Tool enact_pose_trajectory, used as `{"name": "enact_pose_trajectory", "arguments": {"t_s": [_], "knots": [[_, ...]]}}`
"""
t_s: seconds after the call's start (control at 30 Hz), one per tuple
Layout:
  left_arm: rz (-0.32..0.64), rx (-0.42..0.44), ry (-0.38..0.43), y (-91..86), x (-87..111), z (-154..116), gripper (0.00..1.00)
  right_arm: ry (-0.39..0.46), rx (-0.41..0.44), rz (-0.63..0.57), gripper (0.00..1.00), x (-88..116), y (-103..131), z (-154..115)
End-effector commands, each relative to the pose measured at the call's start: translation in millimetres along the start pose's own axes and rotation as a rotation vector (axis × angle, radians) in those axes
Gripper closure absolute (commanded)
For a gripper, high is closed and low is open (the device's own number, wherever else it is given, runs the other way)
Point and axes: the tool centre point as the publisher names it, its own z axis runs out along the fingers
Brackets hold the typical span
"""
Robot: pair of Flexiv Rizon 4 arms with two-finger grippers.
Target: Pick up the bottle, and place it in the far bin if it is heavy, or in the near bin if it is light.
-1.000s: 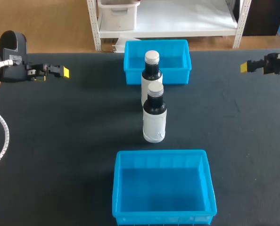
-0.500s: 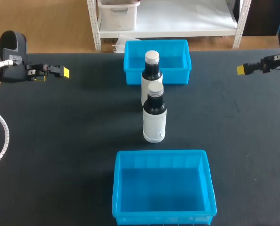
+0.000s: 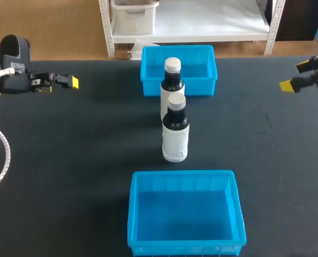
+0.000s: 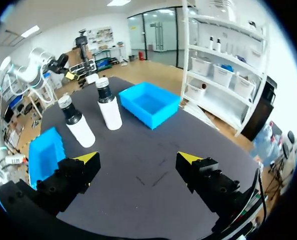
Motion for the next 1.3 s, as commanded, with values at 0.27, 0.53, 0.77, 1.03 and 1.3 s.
{"name": "enact_pose_trajectory", "arguments": {"t_s": [0.27, 0.53, 0.77, 1.03, 1.3], "knots": [[0.0, 0.0, 0.0, 0.0, 0.0, 0.0, 0.0, -0.001, -0.597, -0.489, 0.0, -6.0, 21.5, 12.2], [0.0, 0.0, 0.0, 0.0, 0.0, 0.0, 0.0, -0.053, -0.63, -0.573, 0.0, -18.8, 71.9, 38.2], [0.0, 0.0, 0.0, 0.0, 0.0, 0.0, 0.0, -0.044, -0.635, -0.553, 0.0, -25.1, 103.5, 69.7], [0.0, 0.0, 0.0, 0.0, 0.0, 0.0, 0.0, -0.081, -0.609, -0.457, 0.0, -32.8, 134.9, 94.6], [0.0, 0.0, 0.0, 0.0, 0.0, 0.0, 0.0, -0.069, -0.561, -0.417, 0.0, -40.7, 159.3, 114.9]]}}
